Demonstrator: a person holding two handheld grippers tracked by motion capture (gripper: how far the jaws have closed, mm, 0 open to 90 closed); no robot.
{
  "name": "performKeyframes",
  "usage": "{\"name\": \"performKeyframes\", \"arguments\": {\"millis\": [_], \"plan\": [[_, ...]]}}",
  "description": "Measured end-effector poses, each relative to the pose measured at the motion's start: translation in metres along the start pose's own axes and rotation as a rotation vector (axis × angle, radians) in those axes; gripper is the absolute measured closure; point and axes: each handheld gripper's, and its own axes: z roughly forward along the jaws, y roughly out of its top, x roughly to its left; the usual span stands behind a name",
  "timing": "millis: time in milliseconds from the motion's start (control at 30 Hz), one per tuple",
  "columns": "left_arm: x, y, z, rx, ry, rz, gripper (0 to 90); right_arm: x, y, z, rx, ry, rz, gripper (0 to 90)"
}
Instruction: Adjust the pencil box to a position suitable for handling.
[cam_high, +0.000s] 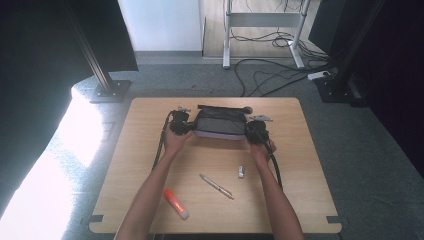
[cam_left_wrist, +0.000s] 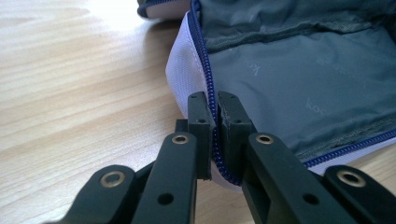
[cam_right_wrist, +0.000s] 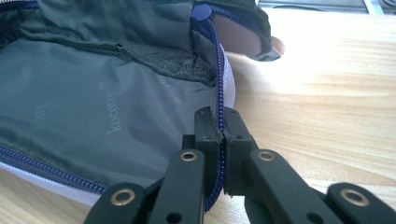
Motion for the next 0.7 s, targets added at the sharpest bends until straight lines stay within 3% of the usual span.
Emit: {"name": "performKeyframes", "arguments": {"millis": [700], "plan": [[-0.001, -0.001, -0.04, -0.066, -0.001, 0.009, 85.7, 0.017, 0.012, -0.024, -0.063, 0.02, -0.039, 86.6]]}}
